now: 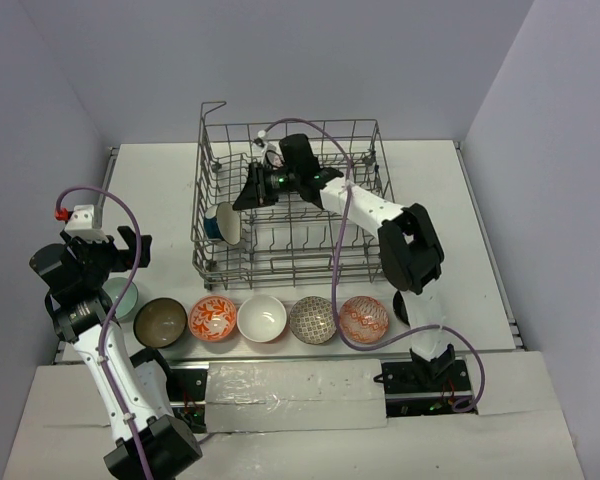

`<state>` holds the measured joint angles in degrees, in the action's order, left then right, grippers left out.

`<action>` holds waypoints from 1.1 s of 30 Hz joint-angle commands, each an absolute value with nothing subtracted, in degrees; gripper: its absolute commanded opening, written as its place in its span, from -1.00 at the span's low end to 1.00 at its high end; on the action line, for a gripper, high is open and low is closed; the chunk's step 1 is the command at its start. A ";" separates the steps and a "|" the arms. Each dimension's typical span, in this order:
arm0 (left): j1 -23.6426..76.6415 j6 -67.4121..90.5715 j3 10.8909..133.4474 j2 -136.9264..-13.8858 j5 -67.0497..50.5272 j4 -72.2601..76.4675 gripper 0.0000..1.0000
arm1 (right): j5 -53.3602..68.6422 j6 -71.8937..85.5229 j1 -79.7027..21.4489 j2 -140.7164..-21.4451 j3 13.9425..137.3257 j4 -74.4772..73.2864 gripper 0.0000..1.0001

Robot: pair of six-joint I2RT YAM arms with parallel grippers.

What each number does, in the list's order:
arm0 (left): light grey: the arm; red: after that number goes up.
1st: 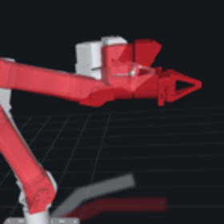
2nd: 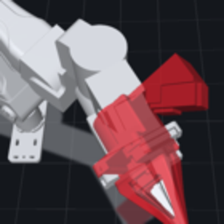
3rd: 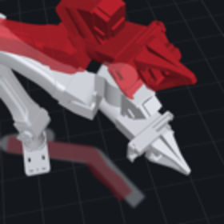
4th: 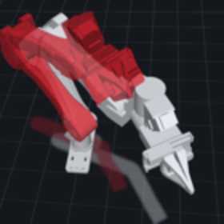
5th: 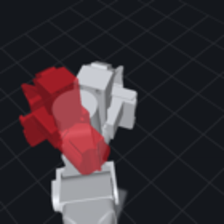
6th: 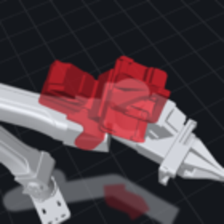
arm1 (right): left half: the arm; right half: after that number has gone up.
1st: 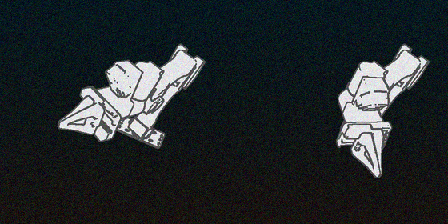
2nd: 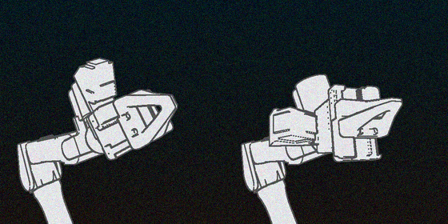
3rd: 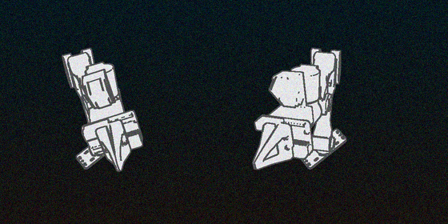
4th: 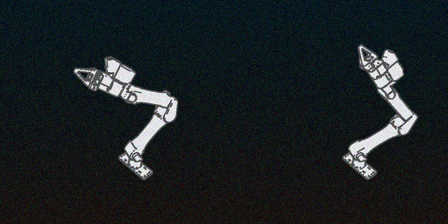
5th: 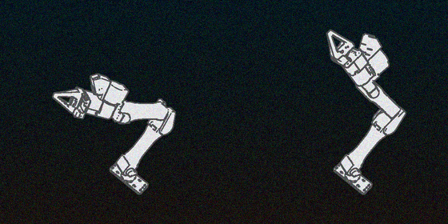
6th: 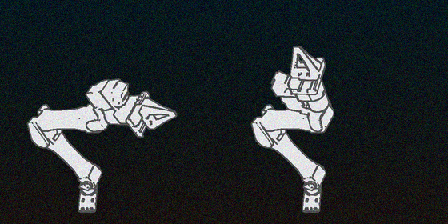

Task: Load the bowls into the dish rack
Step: Turn the bowl upside down over the dish rack.

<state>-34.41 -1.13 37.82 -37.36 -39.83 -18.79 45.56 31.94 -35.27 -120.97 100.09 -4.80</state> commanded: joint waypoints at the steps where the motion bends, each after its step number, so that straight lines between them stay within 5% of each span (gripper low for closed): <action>1: -34.63 -2.20 37.97 -37.18 -41.48 -18.63 0.98 | 45.08 28.74 -36.91 -118.91 103.27 -8.08 -0.45; 33: -34.72 -2.20 38.06 -37.62 -41.57 -18.81 0.99 | 45.97 28.30 -40.60 -127.53 110.48 -10.55 -0.35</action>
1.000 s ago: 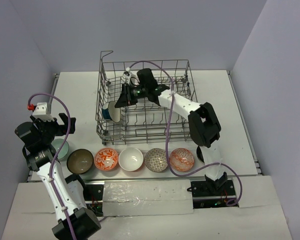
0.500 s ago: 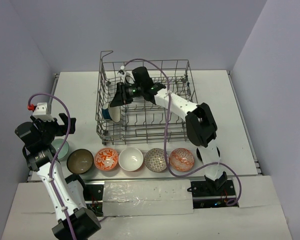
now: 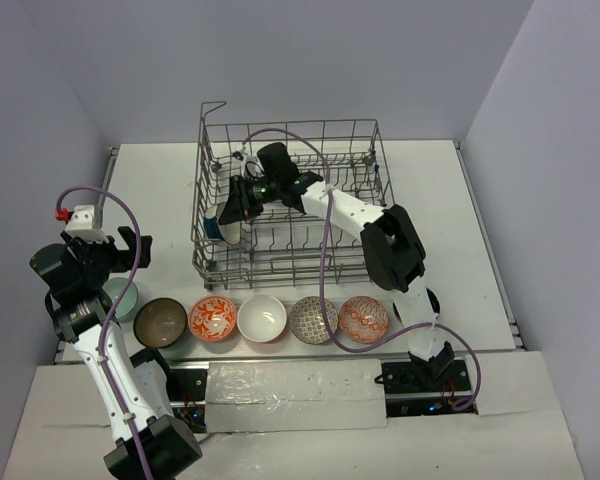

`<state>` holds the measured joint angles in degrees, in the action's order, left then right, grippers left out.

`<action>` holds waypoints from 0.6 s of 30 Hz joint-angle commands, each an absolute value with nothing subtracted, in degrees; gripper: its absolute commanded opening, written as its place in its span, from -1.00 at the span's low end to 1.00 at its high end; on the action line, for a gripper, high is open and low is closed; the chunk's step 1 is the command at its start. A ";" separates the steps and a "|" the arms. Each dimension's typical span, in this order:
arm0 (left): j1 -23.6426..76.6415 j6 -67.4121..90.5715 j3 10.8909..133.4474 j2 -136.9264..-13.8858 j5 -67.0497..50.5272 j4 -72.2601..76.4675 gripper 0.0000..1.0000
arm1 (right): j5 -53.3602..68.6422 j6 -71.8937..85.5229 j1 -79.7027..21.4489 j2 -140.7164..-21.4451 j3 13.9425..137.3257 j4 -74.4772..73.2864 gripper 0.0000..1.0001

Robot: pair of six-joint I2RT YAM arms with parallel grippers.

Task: Load the bowls into the dish rack
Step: Turn the bowl upside down over the dish rack.

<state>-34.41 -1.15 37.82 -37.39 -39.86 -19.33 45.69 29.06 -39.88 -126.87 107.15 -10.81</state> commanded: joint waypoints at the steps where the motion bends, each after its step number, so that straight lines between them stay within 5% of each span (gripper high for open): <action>1: -34.63 -2.28 38.14 -37.53 -41.49 -18.81 0.99 | 45.88 28.30 -40.69 -127.70 110.74 -10.55 -0.35; 18: -34.63 -2.29 38.06 -37.35 -41.57 -18.81 0.99 | 46.14 28.04 -41.22 -128.76 111.80 -11.07 -0.35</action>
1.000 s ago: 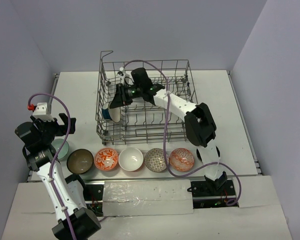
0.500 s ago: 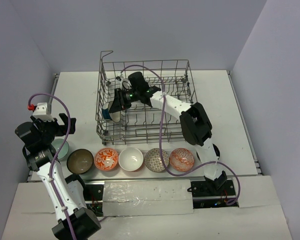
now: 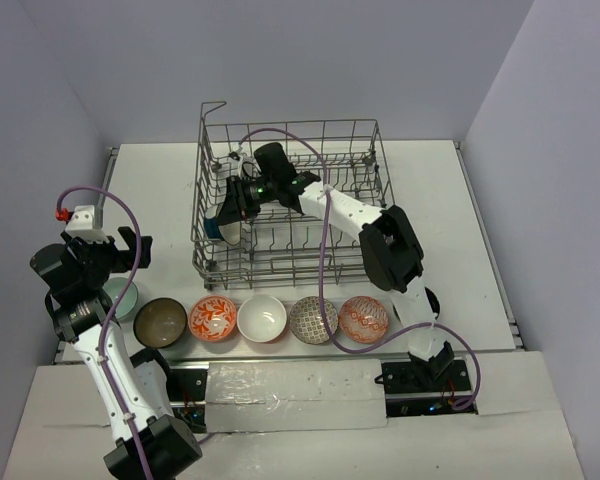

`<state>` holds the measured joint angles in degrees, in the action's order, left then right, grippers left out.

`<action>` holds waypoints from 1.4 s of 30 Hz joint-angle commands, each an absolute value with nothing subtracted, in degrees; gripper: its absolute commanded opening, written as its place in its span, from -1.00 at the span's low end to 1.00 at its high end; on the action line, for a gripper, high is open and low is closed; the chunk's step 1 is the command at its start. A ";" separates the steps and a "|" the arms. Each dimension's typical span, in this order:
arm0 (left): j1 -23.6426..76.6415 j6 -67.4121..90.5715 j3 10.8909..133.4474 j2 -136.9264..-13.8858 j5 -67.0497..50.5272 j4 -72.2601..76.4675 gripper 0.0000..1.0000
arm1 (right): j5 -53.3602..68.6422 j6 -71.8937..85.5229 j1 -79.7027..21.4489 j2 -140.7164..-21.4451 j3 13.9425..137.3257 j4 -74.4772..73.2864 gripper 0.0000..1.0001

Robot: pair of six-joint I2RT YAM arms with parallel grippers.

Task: Load the bowls into the dish rack
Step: Turn the bowl upside down over the dish rack.

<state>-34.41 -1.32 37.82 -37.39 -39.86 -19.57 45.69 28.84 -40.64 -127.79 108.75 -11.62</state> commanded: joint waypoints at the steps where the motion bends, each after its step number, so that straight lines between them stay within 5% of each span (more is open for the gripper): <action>1: -34.72 -2.37 37.97 -37.35 -41.49 -18.81 0.99 | 46.23 28.04 -41.13 -128.85 111.88 -10.99 -0.35; 14: -34.63 -2.46 37.88 -37.27 -41.66 -18.72 0.99 | 46.76 27.69 -41.84 -130.43 113.73 -11.43 -0.35; 32: -34.63 -2.55 37.79 -37.44 -42.01 -18.63 0.99 | 45.88 25.75 -41.40 -127.79 111.54 -12.04 -0.84; 42: -34.63 -2.37 37.79 -37.44 -42.10 -18.63 0.98 | 47.37 27.16 -40.08 -125.07 107.84 -9.85 -0.88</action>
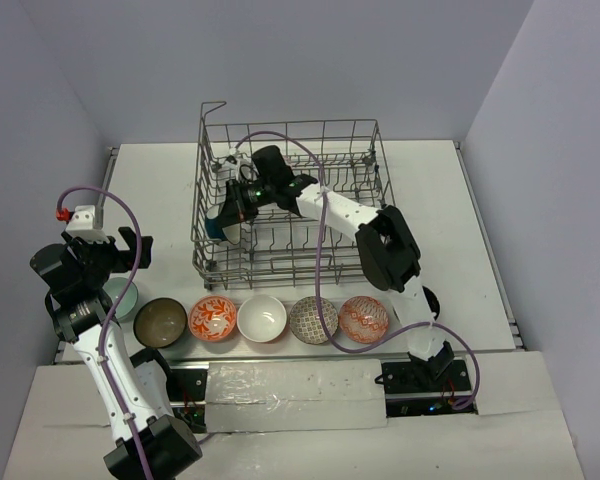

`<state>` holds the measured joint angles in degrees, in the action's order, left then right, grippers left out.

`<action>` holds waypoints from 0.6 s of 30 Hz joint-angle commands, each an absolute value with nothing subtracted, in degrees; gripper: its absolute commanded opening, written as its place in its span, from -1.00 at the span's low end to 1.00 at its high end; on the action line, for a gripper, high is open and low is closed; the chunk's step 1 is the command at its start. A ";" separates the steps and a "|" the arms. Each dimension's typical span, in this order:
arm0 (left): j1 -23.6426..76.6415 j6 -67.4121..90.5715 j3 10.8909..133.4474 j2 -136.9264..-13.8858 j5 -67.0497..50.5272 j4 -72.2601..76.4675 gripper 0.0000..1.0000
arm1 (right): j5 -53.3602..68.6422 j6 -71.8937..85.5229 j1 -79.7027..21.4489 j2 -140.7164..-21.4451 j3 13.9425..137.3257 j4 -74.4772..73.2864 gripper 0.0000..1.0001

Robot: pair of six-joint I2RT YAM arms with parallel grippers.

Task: Load the bowls into the dish rack
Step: Turn the bowl upside down over the dish rack.

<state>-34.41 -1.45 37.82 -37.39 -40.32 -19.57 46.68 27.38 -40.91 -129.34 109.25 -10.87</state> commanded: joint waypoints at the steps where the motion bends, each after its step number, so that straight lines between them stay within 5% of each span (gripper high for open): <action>1: -34.63 -2.37 37.71 -37.44 -42.10 -18.63 0.99 | 47.55 27.51 -39.90 -124.98 107.49 -9.67 -0.89; 18: -34.63 -2.37 37.53 -37.88 -42.28 -18.54 0.99 | 55.98 49.82 -33.49 -121.73 88.51 18.87 -1.00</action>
<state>-34.41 -1.45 37.82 -37.52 -40.73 -19.57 54.50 43.97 -35.55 -124.18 91.48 13.32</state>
